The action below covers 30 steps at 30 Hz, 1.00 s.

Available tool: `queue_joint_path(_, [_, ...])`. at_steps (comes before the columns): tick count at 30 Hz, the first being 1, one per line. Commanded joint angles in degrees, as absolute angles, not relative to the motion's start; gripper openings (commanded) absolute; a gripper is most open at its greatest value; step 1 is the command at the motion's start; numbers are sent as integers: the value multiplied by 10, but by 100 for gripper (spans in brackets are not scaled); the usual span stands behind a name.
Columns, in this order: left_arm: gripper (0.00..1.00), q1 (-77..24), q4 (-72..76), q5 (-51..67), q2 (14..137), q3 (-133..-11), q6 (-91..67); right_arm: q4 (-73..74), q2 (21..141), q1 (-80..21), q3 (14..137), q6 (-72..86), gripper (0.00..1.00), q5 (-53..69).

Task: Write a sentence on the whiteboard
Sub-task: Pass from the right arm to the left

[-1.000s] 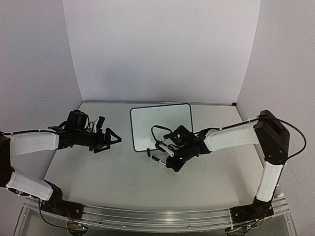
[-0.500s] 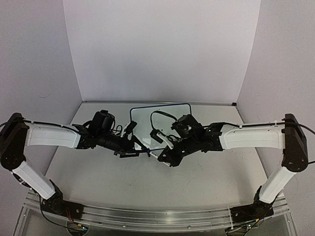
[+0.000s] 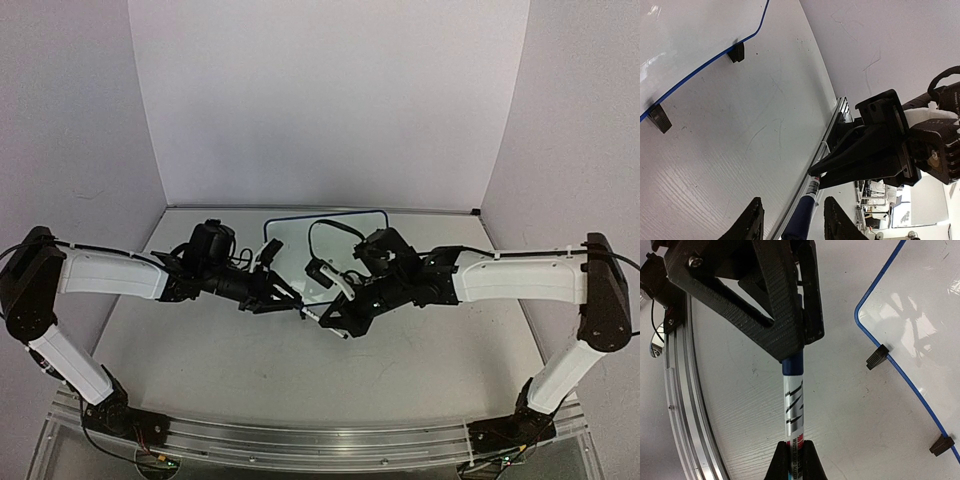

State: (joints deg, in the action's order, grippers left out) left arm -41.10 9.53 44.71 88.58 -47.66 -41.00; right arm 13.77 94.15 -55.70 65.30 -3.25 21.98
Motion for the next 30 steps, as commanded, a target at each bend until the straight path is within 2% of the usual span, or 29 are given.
queue_joint_path(1, [34, -412, 121, 461, 888, -501, -415, 138, 921, -561, 656, -39, 0, 225])
queue_joint_path(6, [24, -412, 103, 467, 890, -508, -407, 138, 923, -561, 654, -40, 0, 216])
queue_joint_path(10, [5, -412, 100, 467, 889, -507, -405, 136, 921, -561, 650, -39, 0, 209])
queue_joint_path(12, [0, -412, 103, 467, 886, -504, -408, 131, 916, -561, 646, -34, 2, 205])
queue_joint_path(13, [0, -412, 108, 467, 884, -499, -410, 127, 913, -561, 645, -28, 10, 200])
queue_joint_path(15, [0, -412, 130, 453, 870, -483, -421, 119, 906, -561, 643, -13, 47, 188])
queue_joint_path(17, [0, -412, 161, 426, 849, -468, -438, 102, 896, -561, 635, 24, 73, 171])
queue_joint_path(18, [0, -412, 180, 412, 839, -460, -450, 88, 890, -560, 628, 44, 84, 161])
queue_joint_path(19, [0, -412, 205, 397, 830, -447, -464, 67, 885, -559, 617, 64, 90, 156])
queue_joint_path(22, [0, -412, 315, 361, 802, -410, -512, -12, 866, -552, 579, 132, 98, 163])
queue_joint_path(30, [0, -412, 599, 314, 800, -341, -617, -319, 850, -538, 481, 335, 98, 278])
